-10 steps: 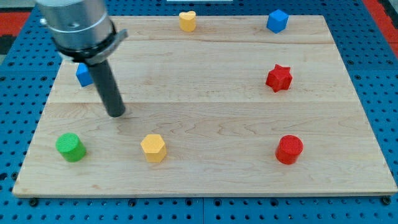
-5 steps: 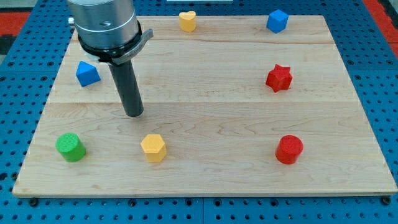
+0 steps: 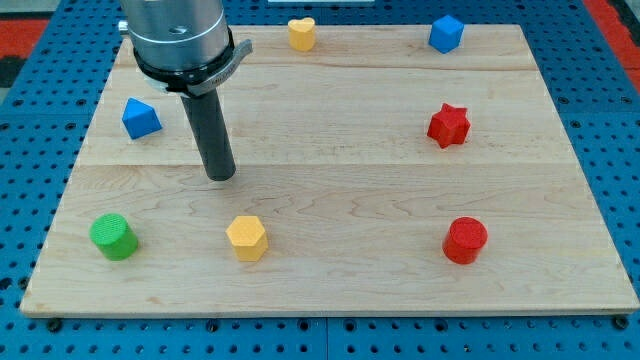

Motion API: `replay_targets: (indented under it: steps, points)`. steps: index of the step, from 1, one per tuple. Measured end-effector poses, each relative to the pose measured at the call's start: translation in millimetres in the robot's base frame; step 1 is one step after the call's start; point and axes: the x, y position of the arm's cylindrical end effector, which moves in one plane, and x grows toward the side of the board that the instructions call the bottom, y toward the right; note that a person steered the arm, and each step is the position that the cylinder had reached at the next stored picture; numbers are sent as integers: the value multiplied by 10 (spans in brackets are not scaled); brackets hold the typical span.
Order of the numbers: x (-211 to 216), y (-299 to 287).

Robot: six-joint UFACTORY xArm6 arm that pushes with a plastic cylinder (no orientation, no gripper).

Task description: Move the blue cube above the red star

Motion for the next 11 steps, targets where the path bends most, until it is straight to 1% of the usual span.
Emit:
replay_targets:
  steps: [4, 9, 10, 11]
  points:
    - [0, 20]
    - [0, 253]
    - [-136, 597]
    - [-453, 1060]
